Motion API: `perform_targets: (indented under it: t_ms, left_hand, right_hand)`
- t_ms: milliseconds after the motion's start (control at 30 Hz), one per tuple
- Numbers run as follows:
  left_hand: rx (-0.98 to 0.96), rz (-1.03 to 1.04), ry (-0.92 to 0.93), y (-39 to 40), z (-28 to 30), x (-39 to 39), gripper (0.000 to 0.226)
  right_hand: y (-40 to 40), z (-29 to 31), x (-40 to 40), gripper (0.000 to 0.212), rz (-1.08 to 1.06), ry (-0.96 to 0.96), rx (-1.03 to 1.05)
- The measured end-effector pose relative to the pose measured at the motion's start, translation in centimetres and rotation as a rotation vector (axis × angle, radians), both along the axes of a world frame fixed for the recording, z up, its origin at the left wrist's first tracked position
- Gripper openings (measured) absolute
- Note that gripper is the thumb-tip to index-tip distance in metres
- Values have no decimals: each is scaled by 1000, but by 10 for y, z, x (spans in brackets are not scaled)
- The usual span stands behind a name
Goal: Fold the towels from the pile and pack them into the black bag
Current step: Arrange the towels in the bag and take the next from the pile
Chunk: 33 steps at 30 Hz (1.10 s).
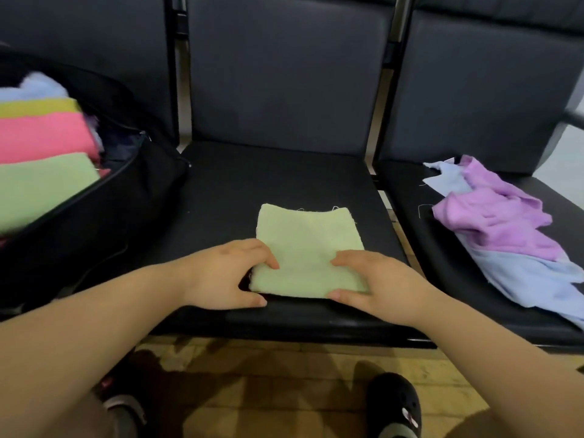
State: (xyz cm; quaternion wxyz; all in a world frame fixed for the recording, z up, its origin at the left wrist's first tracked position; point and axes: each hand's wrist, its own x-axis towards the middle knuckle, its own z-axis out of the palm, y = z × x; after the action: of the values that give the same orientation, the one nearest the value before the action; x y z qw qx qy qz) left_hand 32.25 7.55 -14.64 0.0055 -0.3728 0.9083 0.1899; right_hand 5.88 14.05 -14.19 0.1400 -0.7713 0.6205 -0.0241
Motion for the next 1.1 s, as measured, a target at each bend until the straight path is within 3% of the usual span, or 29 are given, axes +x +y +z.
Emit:
perform_targets:
  t_ms: [167, 233, 300, 467, 567, 600, 700, 867, 1000, 1100]
  left_hand:
    - [-230, -64, 35, -6, -10, 2, 52]
    - [-237, -24, 77, -10, -9, -1, 54]
    - [-157, 68, 80, -17, -5, -4, 41]
    - [111, 270, 273, -39, 7, -10, 25]
    - [172, 357, 295, -54, 11, -13, 27]
    - [183, 386, 305, -59, 11, -14, 29]
    - [204, 454, 365, -75, 10, -18, 33]
    - [192, 588, 450, -88, 5, -28, 42]
    - [49, 737, 172, -96, -10, -40, 43]
    - [53, 783, 24, -105, -13, -46, 59]
  right_hand:
    - [-2, 3, -6, 74, 14, 33, 0]
    - [-6, 2, -8, 86, 12, 11, 15]
    - [-11, 2, -12, 94, 0, -16, 13]
    - [-30, -3, -21, 63, -30, -17, -17]
    - [-45, -5, -25, 17, -119, -274, 4]
    - [-51, -5, -26, 10, -156, -372, 2]
    - [-66, -1, -29, 15, -241, -585, 31]
    - [-85, -8, -27, 15, -382, -729, 119]
    - [-95, -14, -24, 22, -612, -855, 176]
    - [-97, -16, -23, 31, -677, -847, 170]
